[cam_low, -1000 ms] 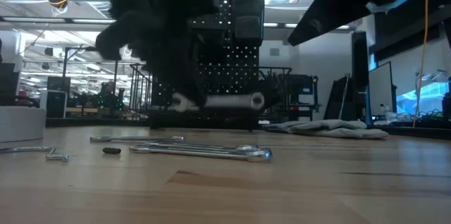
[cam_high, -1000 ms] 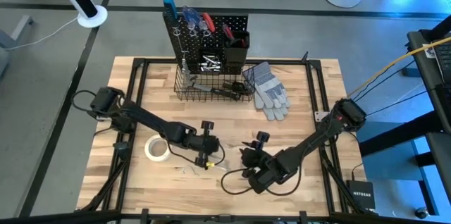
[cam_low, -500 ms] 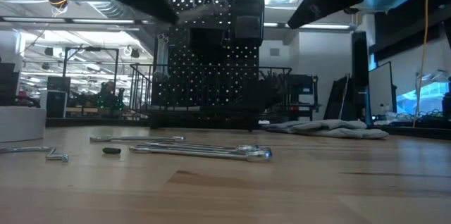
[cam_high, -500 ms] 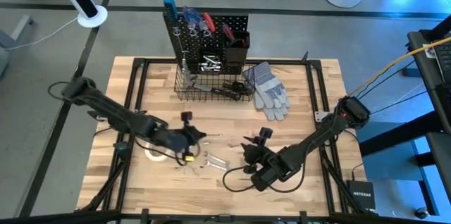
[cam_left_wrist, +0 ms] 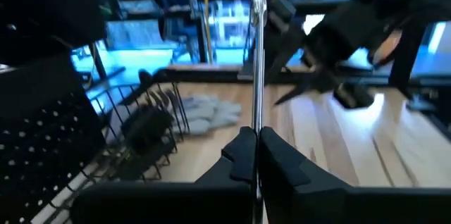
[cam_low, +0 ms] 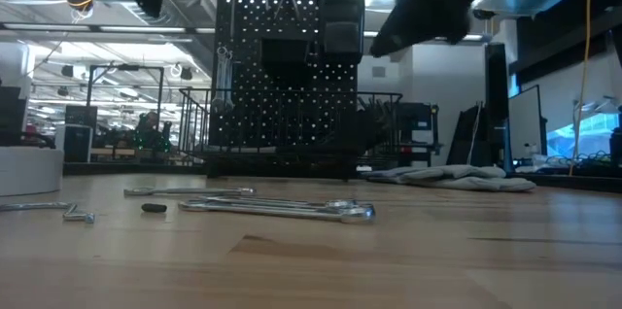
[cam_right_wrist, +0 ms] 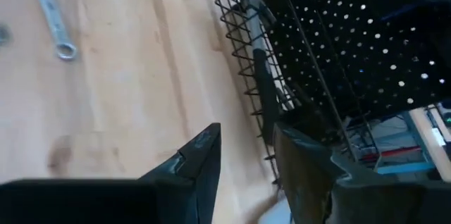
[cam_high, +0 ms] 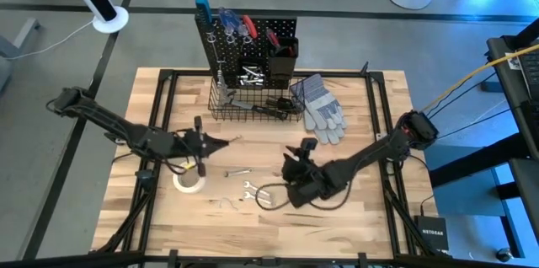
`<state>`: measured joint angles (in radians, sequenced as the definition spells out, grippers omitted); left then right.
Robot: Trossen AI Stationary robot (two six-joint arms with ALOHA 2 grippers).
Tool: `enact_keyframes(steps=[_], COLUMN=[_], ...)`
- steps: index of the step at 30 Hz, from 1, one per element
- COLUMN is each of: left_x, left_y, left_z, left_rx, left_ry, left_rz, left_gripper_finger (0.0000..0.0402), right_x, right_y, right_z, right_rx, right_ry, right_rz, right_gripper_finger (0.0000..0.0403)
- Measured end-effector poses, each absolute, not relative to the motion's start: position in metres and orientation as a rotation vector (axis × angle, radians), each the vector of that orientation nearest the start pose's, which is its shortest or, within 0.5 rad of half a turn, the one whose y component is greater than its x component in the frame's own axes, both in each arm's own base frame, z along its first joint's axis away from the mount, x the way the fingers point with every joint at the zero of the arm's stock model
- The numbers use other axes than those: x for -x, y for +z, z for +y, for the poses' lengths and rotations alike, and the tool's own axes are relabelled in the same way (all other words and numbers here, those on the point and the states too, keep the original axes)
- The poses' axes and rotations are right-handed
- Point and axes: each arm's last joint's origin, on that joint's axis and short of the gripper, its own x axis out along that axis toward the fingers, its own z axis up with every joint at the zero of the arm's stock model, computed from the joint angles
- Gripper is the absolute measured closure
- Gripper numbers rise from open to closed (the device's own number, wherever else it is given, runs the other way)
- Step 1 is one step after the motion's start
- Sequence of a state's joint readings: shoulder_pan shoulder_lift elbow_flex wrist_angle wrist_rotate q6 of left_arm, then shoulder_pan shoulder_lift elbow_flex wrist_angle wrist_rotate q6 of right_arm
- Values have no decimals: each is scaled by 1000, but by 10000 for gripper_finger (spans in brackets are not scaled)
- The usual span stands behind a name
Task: Hang tools onto peg board
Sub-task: Hang the wrench on the peg board
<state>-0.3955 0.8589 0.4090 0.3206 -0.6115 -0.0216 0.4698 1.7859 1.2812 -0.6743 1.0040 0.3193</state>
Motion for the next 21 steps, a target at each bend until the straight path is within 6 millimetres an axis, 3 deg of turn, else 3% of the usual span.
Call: enact_keyframes(steps=[4,7,11,16,21], left_x=[-167,-163,-160,-156,-151], left_y=[236,234,234,240,247], left_z=[-49,-45,-40,-35,-29], left_rx=[-26,-41,-58,-93,-126], left_ry=[231,216,185,156,149], left_rz=[30,2,-13,-52,-95], left_gripper_finger=[401,401,401,401,401], right_x=[-346,-368,-391,-410,-421], right_y=[222,229,239,260,280], right_z=[115,95,53,10,-1], right_rx=[511,474,399,206,133], right_ry=[-532,-369,-213,-13,79], right_rz=[794,748,644,375,72], right_gripper_finger=[265,265,265,265,265])
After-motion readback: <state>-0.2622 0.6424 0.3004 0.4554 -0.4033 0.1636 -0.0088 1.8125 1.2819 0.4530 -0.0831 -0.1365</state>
